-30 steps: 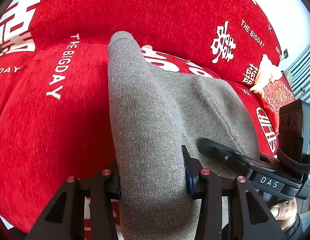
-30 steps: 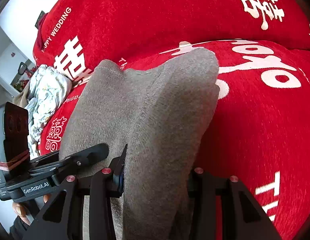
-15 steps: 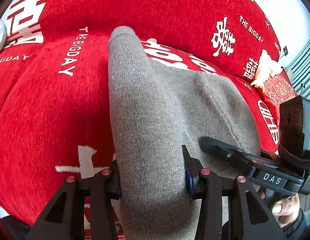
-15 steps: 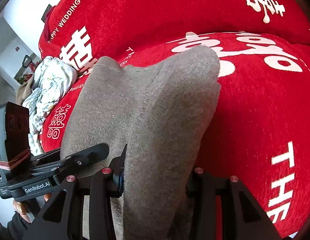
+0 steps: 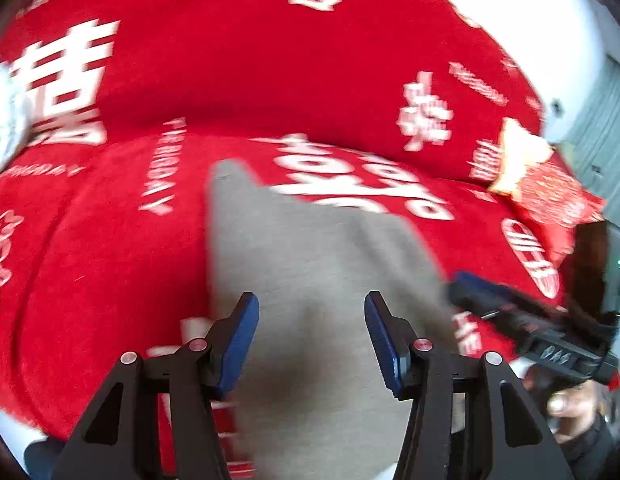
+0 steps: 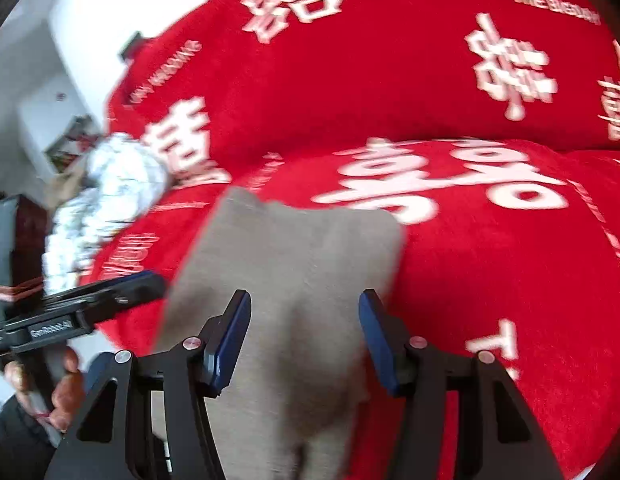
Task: Fold small clothes
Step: 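Open both tools and release the folded sweater onto the sofa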
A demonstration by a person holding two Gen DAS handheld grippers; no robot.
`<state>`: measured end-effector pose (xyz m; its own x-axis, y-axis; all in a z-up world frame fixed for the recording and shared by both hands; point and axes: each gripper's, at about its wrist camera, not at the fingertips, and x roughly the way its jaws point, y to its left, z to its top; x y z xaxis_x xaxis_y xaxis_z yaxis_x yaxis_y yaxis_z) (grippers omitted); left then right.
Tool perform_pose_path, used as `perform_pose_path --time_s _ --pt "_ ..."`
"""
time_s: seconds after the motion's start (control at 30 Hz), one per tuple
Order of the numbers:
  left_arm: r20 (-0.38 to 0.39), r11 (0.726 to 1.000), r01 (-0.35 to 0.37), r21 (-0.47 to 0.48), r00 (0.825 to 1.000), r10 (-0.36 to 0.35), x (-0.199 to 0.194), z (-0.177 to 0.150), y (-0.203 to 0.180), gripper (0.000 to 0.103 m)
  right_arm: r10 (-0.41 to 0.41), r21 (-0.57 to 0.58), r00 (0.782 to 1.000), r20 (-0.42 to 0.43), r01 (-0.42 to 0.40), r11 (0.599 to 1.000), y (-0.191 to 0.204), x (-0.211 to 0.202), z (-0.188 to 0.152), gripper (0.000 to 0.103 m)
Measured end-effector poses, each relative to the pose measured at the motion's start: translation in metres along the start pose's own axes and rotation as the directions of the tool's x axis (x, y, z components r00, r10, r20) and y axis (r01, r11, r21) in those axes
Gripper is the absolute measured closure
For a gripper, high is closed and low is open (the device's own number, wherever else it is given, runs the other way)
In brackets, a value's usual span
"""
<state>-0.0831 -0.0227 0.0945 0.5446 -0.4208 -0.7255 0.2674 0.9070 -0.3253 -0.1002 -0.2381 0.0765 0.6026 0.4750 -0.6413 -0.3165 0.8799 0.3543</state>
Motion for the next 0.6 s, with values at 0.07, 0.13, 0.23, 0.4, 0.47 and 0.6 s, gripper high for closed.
perform_pose_path --time_s 0.07,0.13,0.23,0.4,0.47,0.6 --pt "-0.032 0.999 -0.005 0.049 0.999 0.007 0.018 0.001 -0.011 0.047 0.081 0.035 0.995 -0.066 -0.079 0.996 -0.004 0.019 0.0 0.04" --pt "-0.098 0.995 -0.07 0.065 0.992 0.076 0.047 -0.001 -0.011 0.048 0.056 0.069 0.991 -0.123 -0.048 0.996 -0.016 0.04 -0.003 0.041" --pt "-0.104 0.989 -0.113 0.094 0.987 0.123 0.062 -0.008 -0.008 0.048 0.053 0.111 0.993 -0.103 -0.041 0.993 -0.028 0.042 -0.005 0.041" --pt "-0.051 0.979 -0.127 0.16 0.989 0.137 0.029 -0.022 -0.025 0.048 0.061 0.012 0.997 -0.056 -0.061 0.998 -0.001 0.002 -0.016 0.04" --pt "-0.025 0.967 -0.159 0.198 0.986 0.167 0.019 -0.037 -0.03 0.048 0.105 -0.028 0.993 -0.047 -0.106 0.994 0.009 -0.013 -0.035 0.038" --pt "0.001 0.945 -0.235 0.225 0.97 0.242 0.017 -0.059 -0.028 0.047 0.11 -0.037 0.991 -0.078 -0.113 0.993 0.011 -0.012 -0.073 0.035"
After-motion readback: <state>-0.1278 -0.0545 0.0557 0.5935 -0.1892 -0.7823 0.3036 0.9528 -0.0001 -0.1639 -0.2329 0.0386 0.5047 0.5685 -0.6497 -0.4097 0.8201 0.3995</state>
